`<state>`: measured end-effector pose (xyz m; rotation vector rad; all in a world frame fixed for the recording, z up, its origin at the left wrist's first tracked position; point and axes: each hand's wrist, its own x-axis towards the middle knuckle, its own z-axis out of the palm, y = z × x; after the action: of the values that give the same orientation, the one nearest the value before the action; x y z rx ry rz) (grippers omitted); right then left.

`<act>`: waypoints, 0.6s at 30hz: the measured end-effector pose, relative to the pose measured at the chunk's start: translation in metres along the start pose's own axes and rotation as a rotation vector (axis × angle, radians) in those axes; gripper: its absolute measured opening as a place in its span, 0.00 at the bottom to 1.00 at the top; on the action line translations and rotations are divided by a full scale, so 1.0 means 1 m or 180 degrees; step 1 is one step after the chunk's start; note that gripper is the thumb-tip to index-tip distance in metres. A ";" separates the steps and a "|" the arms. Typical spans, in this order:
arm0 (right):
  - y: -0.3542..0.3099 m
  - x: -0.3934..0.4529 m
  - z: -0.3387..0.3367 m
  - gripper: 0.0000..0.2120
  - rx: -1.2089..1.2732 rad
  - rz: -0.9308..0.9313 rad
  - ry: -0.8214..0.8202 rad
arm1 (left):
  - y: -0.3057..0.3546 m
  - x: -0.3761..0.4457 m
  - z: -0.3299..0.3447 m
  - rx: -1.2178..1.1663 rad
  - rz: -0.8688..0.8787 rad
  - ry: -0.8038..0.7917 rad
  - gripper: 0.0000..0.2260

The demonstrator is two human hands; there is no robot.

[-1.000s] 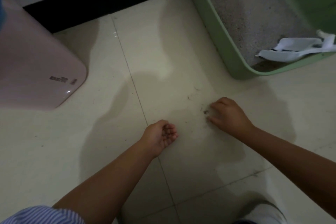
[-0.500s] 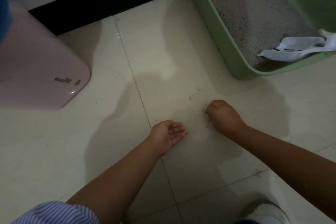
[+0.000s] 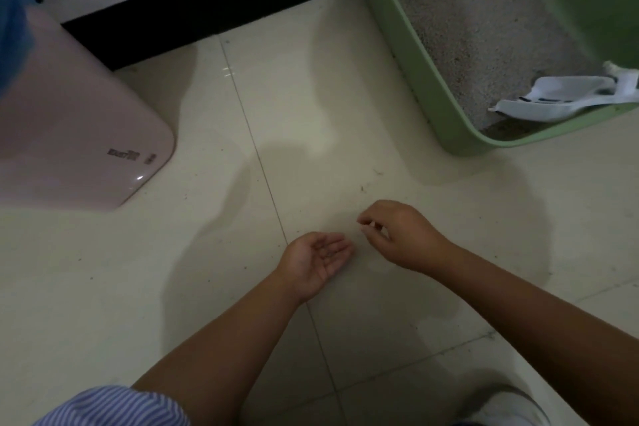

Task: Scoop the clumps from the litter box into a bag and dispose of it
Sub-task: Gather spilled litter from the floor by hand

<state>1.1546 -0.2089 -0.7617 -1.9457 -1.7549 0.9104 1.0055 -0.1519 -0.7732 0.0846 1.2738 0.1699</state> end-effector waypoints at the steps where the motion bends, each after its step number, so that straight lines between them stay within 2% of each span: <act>1: 0.007 0.000 -0.005 0.13 -0.0144 0.0157 0.0002 | 0.001 0.001 -0.001 -0.0080 0.0013 0.0033 0.16; 5: 0.036 0.003 -0.015 0.11 -0.0534 0.0811 0.0008 | 0.000 0.004 -0.005 -0.0023 0.0077 0.0079 0.25; 8: 0.040 0.003 -0.006 0.12 -0.0755 0.0886 -0.0195 | 0.001 0.001 -0.005 0.0072 0.0051 0.0093 0.19; 11: 0.037 0.002 0.006 0.05 -0.1070 0.0672 -0.0115 | 0.002 0.000 -0.005 0.0138 0.0038 0.0082 0.14; 14: 0.042 0.003 0.011 0.14 -0.1323 0.0554 -0.0261 | 0.002 0.000 -0.005 0.0143 0.0016 0.0049 0.15; 18: 0.050 -0.004 0.004 0.14 -0.1372 0.0447 -0.0279 | 0.003 0.001 -0.006 0.0148 0.0001 0.0039 0.15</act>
<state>1.1887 -0.2211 -0.7966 -2.3518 -2.0170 0.7123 0.9993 -0.1495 -0.7751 0.1240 1.2900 0.1413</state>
